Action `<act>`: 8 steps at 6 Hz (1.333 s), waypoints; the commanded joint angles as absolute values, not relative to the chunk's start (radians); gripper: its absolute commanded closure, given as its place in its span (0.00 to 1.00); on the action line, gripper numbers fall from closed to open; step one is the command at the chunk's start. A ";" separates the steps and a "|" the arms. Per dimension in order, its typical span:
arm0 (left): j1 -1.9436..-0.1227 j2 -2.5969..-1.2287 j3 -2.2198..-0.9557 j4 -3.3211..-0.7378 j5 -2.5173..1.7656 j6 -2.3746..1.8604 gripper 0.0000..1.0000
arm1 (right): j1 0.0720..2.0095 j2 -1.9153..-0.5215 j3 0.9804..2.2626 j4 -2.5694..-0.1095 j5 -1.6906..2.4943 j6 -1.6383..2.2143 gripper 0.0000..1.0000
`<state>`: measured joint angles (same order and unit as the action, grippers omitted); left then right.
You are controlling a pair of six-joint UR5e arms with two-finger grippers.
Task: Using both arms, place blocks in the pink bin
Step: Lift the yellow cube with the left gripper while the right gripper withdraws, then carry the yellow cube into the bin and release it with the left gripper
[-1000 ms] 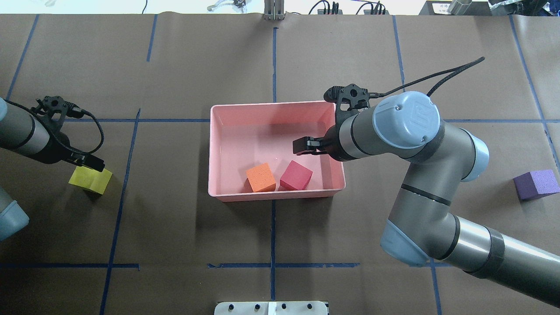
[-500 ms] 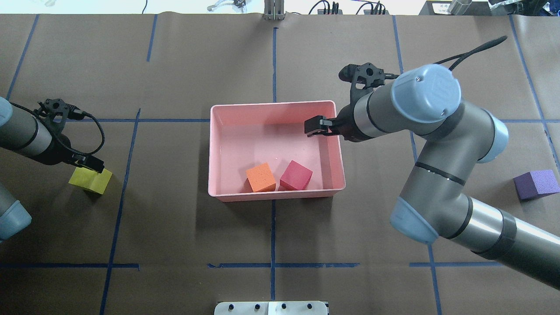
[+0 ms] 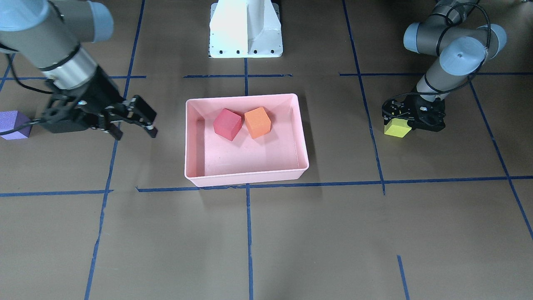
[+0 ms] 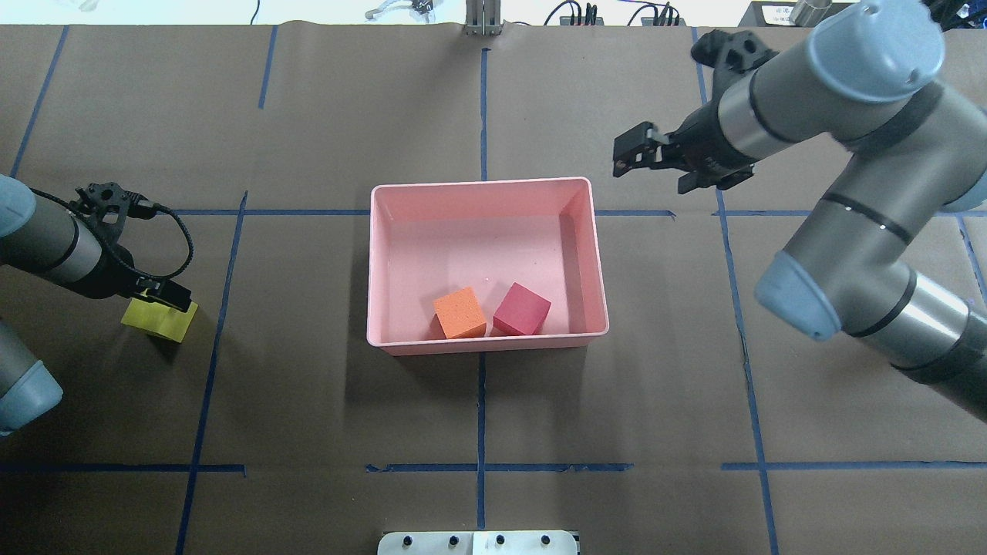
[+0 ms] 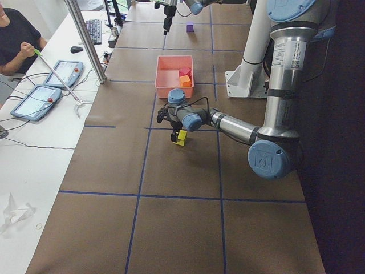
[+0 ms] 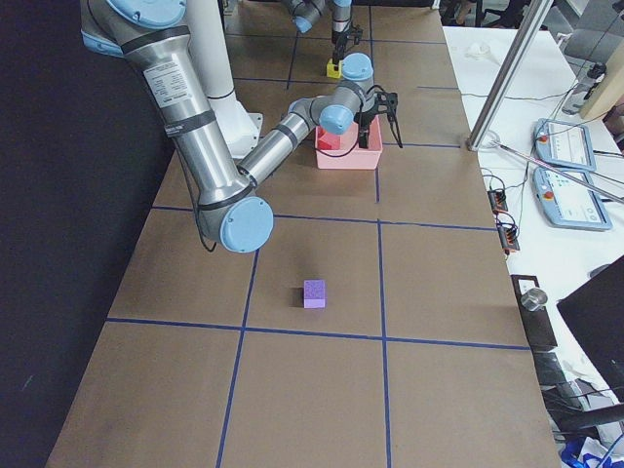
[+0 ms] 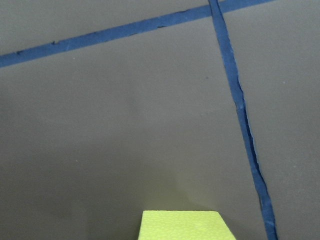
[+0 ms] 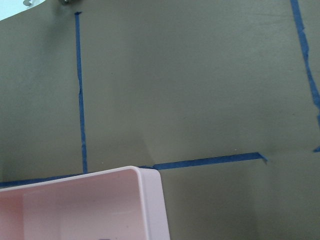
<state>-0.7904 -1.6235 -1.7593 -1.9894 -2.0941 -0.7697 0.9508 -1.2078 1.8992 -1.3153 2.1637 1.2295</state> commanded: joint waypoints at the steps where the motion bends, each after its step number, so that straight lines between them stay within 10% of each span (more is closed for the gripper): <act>1: -0.781 -1.632 -1.773 -2.012 -2.117 -0.891 0.91 | 1.034 -1.427 2.004 -1.312 2.186 1.214 0.00; 8: -0.740 -2.137 -1.734 -2.036 -2.151 -1.420 0.91 | 1.184 -1.856 2.008 -1.302 2.184 0.672 0.00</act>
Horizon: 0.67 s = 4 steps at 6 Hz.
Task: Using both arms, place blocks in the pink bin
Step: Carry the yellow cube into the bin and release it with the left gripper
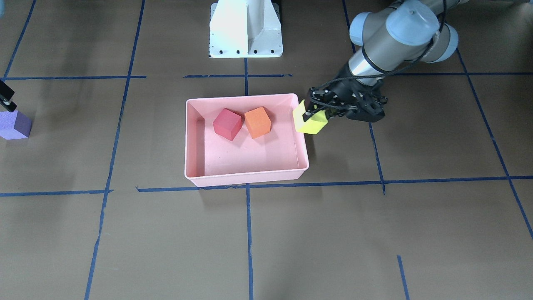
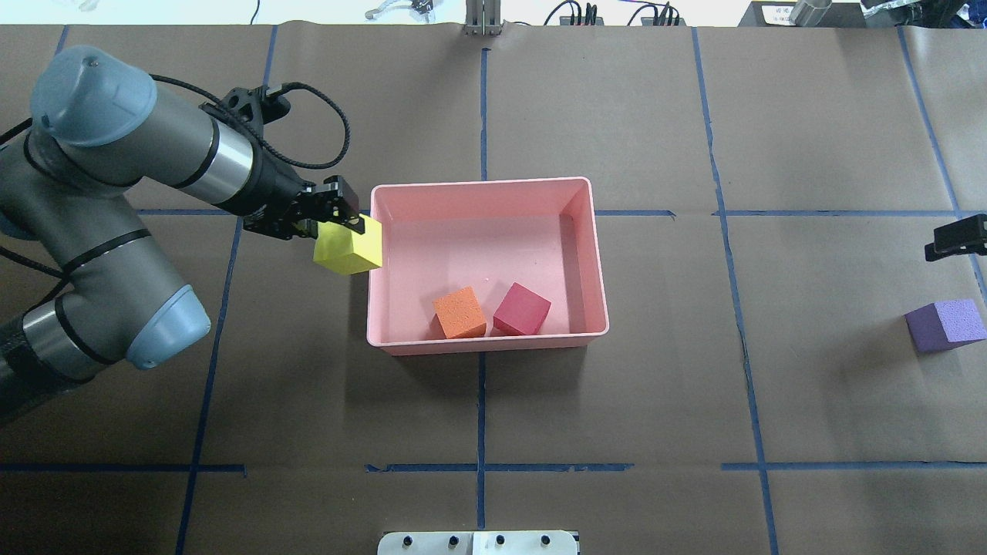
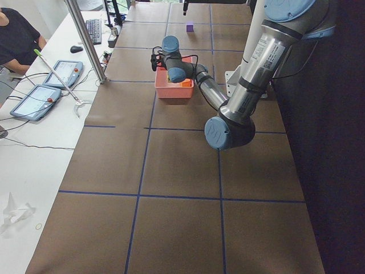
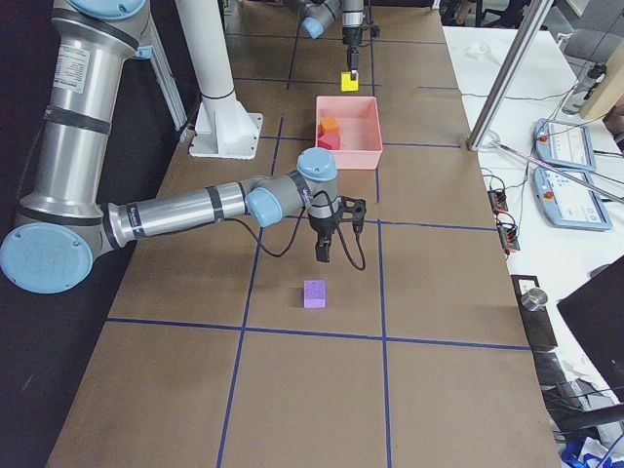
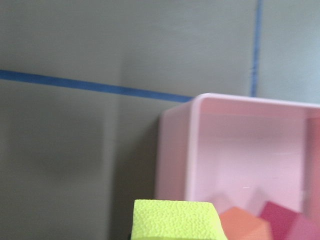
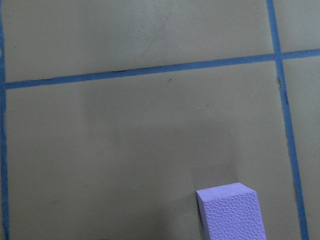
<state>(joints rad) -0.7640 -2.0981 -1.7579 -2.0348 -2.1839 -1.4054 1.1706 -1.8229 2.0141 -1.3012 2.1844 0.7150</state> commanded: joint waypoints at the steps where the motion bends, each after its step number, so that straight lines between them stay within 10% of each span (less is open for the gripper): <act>1: -0.698 -2.161 -1.721 -2.036 -2.037 -1.420 0.88 | 1.193 -1.880 2.003 -1.302 2.186 0.640 0.00; 3: -0.698 -2.161 -1.659 -2.093 -2.001 -1.411 0.00 | 1.193 -1.917 1.964 -1.302 2.183 0.585 0.00; 4: -0.698 -2.161 -1.646 -2.123 -1.999 -1.413 0.00 | 1.192 -1.911 1.903 -1.299 2.183 0.574 0.00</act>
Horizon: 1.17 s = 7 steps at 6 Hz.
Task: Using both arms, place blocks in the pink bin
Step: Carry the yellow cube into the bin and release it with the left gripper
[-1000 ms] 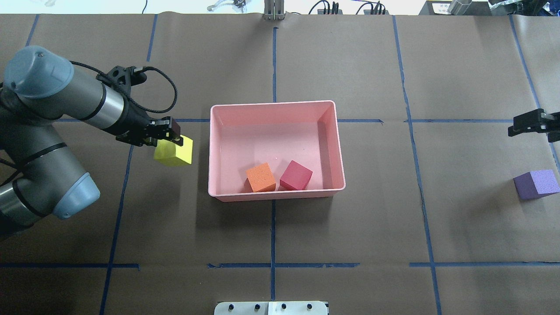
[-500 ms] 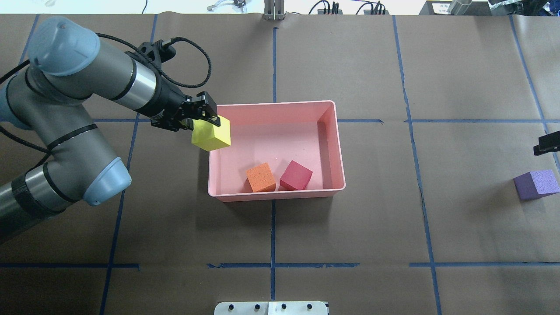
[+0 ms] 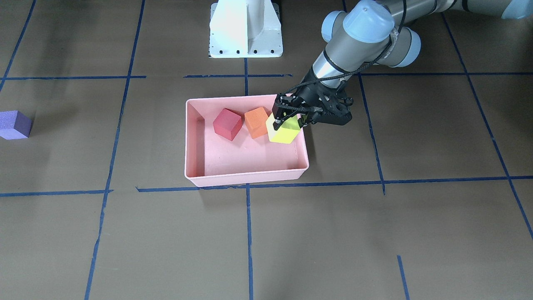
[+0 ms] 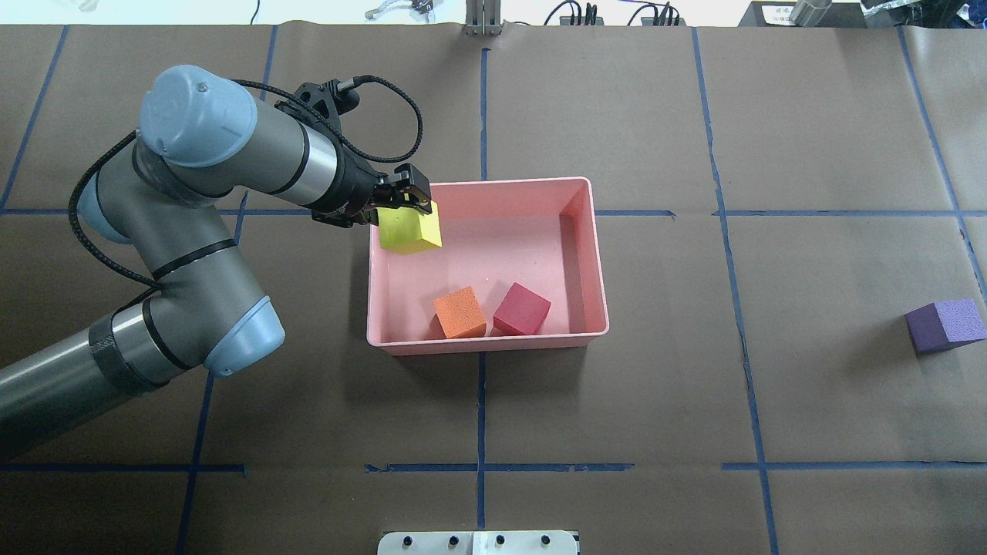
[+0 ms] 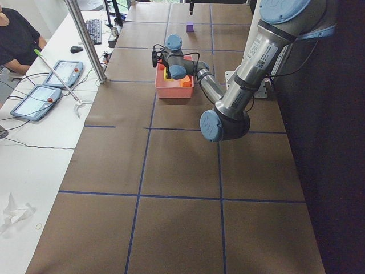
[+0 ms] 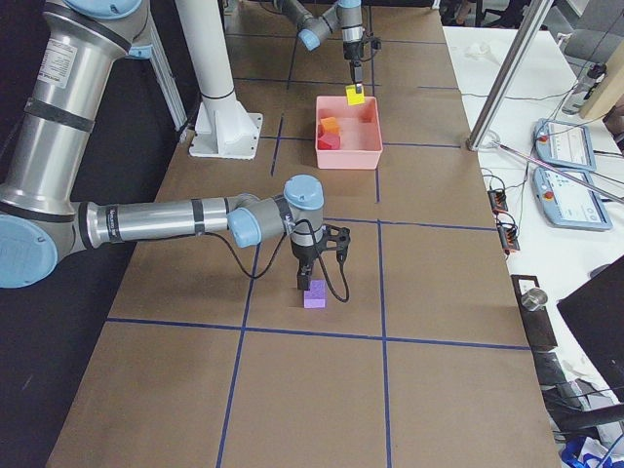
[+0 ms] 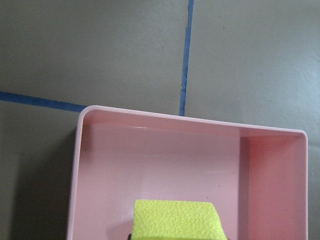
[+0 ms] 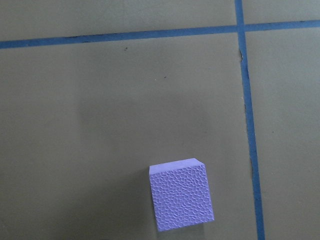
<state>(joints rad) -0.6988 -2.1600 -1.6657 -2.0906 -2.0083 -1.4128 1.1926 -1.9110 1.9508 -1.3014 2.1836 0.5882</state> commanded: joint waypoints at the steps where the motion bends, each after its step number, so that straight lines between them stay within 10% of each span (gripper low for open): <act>1: -0.698 -2.161 -1.644 -2.122 -1.993 -1.413 0.00 | 1.190 -1.901 1.863 -1.301 2.189 0.543 0.00; 7: -0.698 -2.161 -1.647 -2.123 -1.993 -1.411 0.00 | 1.115 -1.771 1.749 -1.248 2.252 0.466 0.00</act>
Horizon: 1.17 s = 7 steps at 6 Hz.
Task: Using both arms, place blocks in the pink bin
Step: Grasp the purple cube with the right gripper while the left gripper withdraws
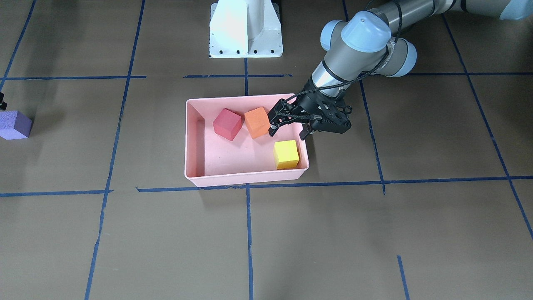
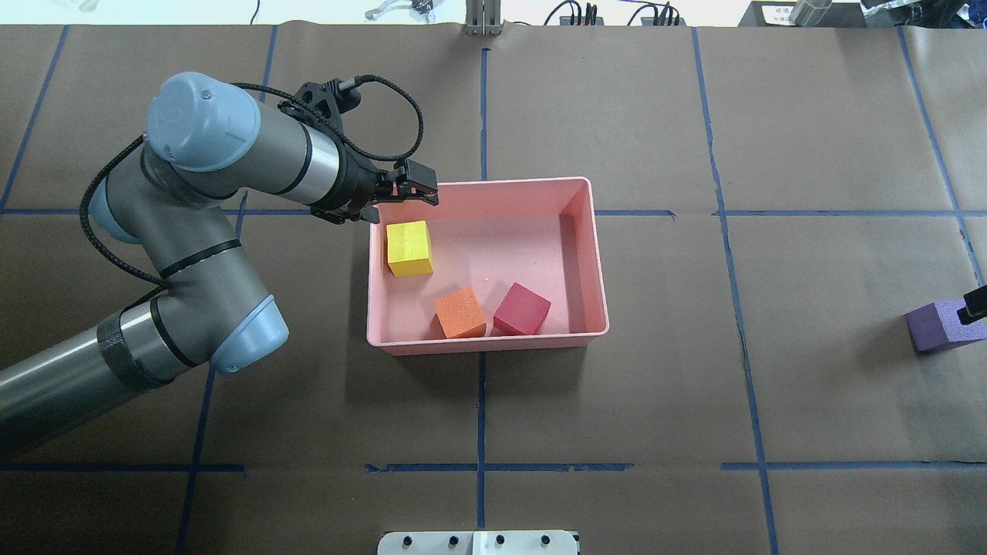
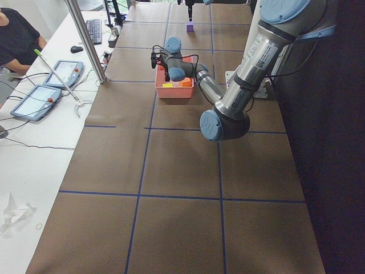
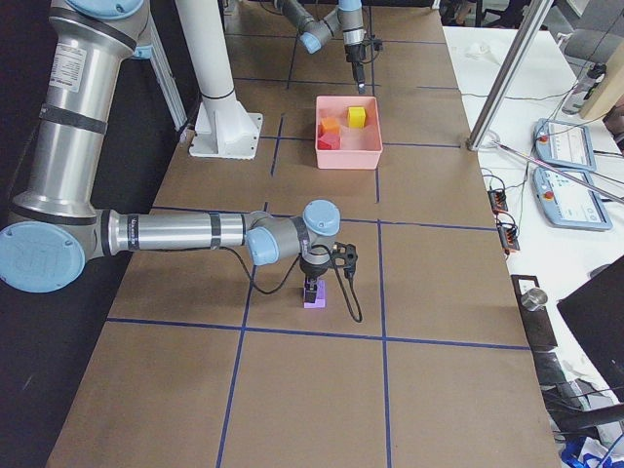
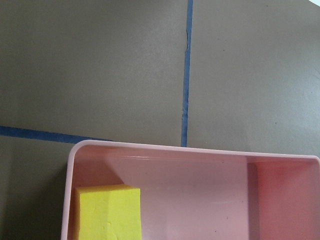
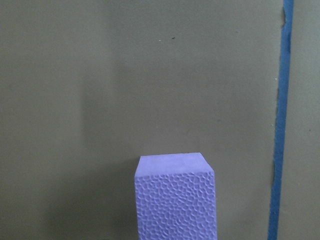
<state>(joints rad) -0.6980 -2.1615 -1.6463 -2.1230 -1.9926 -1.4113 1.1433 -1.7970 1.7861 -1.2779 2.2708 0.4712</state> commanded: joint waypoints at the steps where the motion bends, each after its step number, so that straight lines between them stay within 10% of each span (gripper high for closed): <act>1: -0.698 -2.161 -1.649 -2.123 -1.993 -1.411 0.00 | 1.115 -1.770 1.691 -1.165 2.253 0.468 0.00; 7: -0.788 -2.055 -1.817 -2.126 -2.000 -1.408 0.00 | 1.106 -1.766 1.640 -1.137 2.266 0.489 0.05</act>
